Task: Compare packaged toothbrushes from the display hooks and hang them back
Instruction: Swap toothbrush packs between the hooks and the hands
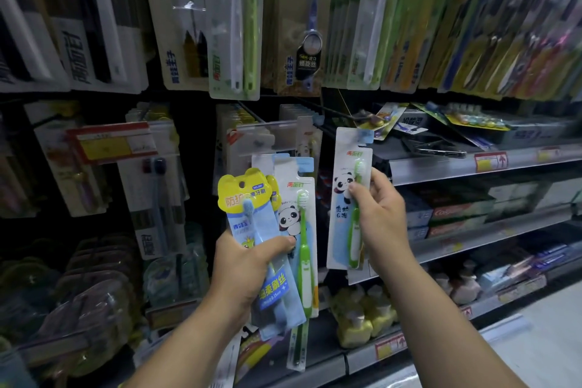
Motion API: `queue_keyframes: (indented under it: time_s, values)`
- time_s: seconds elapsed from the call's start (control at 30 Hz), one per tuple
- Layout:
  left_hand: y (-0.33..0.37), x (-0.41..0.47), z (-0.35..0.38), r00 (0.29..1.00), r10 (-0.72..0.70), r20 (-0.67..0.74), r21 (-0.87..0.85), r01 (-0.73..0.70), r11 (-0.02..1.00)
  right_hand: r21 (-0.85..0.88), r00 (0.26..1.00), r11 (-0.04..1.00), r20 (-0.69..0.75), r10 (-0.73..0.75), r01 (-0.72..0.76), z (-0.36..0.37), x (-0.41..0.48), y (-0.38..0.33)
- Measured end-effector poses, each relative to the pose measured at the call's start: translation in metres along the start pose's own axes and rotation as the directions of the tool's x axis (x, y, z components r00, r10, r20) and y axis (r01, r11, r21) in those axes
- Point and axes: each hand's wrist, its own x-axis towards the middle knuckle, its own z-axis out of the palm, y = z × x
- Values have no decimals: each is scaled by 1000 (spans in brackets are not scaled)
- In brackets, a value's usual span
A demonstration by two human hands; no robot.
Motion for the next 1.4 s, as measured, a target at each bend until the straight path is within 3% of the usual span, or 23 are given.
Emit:
queue_keyframes:
  time_s: [0.2, 0.63, 0.93, 1.17, 1.4]
  values:
    - [0, -3, 0, 999, 26, 38, 14, -26, 1000, -96, 998, 995, 60, 3, 3, 7, 15, 4]
    - [-5, 5, -14, 997, 49, 57, 12, -49, 999, -193, 996, 977, -50, 79, -87, 56, 78, 33]
    - [1, 2, -39, 993, 105, 55, 83, -109, 991, -529, 994, 842, -16, 112, -104, 67, 88, 44]
    - [-7, -13, -55, 992, 110, 64, 128, -118, 985, -606, 956, 753, 276, -104, 257, 35, 7, 35]
    - [-32, -40, -81, 999, 25, 47, 212, -35, 977, -601, 858, 715, 513, 2, 358, -4, -53, 49]
